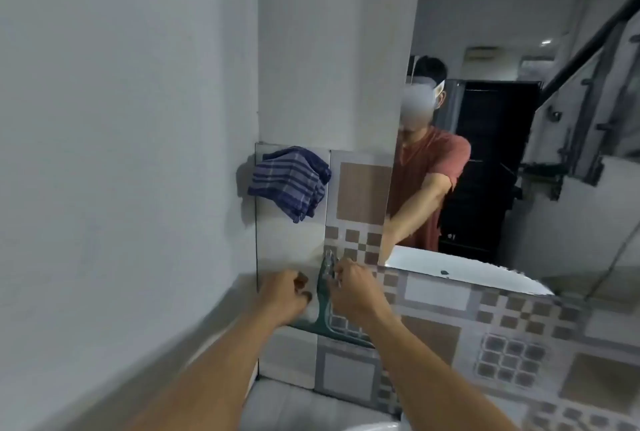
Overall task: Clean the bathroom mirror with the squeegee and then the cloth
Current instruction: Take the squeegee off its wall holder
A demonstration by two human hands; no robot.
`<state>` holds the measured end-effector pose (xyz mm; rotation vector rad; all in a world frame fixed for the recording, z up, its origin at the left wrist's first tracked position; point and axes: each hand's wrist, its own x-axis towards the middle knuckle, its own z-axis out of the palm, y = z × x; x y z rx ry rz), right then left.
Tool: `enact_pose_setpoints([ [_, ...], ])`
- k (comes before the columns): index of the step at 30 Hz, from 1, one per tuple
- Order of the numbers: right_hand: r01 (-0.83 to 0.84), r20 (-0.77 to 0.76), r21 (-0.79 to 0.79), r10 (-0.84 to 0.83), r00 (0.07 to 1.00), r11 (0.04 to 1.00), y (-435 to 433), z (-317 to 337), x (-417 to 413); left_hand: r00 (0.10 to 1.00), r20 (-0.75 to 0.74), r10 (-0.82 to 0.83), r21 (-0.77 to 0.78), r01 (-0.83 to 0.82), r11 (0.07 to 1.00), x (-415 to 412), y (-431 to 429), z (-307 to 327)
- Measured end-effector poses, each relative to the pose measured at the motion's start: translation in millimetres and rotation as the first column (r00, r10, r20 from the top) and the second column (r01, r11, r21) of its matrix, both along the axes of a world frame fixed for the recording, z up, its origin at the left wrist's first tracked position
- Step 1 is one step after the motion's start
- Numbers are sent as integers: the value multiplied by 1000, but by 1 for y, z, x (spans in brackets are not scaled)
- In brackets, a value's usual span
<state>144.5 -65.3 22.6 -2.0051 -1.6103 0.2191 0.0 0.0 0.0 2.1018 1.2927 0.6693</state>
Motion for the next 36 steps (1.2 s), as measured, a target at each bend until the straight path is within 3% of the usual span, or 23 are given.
enact_pose_setpoints([
  [5,91,-176,124,-69,982,988,8,-12,2,991,92,102,53,-107,993,22,1,-12],
  [14,146,-328,268,-53,943,952,10,-27,-3,935,320,155,52,-181,982,29,-3,-22],
  [20,55,-273,367,51,961,929,3,-12,-7,883,457,104,73,-153,986,27,-7,-13],
  [31,1,-175,420,80,981,908,-14,29,-2,803,596,-24,192,-114,975,23,-35,20],
  [36,114,-369,462,74,927,879,-43,44,8,828,541,-145,250,6,968,26,-65,22],
])
